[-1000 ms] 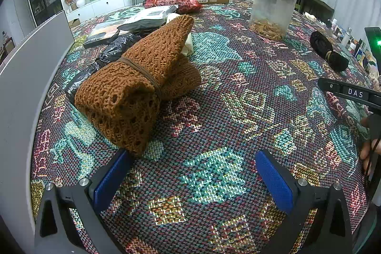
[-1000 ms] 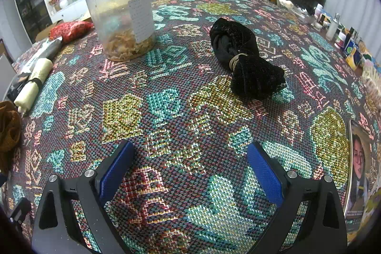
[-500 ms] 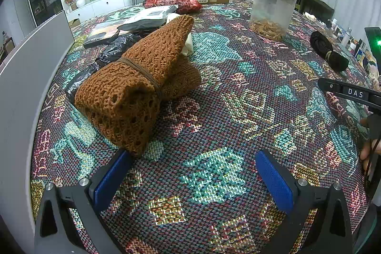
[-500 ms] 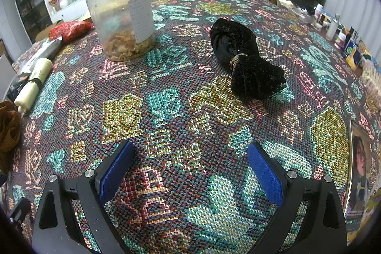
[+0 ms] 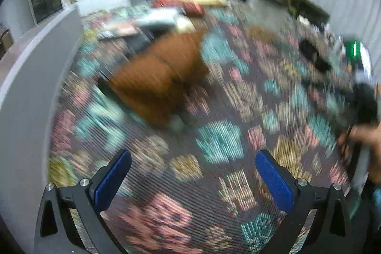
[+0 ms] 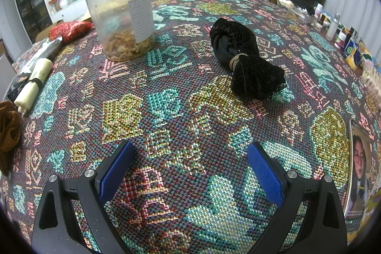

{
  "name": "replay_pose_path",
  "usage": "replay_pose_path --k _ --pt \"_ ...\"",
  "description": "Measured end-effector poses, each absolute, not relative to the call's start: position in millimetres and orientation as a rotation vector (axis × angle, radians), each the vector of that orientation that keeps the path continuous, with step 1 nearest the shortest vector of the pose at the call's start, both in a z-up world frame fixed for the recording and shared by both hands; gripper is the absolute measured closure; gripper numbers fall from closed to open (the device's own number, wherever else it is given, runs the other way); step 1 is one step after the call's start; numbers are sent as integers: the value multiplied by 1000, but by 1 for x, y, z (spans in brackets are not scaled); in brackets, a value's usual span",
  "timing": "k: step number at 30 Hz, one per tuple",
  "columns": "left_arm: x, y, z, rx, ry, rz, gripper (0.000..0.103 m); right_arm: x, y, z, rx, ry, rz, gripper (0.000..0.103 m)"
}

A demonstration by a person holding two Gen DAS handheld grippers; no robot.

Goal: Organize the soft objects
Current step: 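Grasp the white snack packet with the left gripper while the right regrasps the black bundle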

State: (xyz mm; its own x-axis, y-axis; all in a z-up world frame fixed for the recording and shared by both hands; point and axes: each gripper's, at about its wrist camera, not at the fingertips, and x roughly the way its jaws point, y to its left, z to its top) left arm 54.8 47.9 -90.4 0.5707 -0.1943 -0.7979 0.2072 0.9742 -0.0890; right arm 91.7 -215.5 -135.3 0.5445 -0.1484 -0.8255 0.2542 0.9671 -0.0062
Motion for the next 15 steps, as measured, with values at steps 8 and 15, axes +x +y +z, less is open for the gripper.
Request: replay_pose_path --k 8,15 --pt "191 71 -19 -99 935 -198 0 91 -216 -135 119 966 -240 6" --pt "312 33 -48 4 1101 -161 0 91 -216 -135 120 966 -240 6"
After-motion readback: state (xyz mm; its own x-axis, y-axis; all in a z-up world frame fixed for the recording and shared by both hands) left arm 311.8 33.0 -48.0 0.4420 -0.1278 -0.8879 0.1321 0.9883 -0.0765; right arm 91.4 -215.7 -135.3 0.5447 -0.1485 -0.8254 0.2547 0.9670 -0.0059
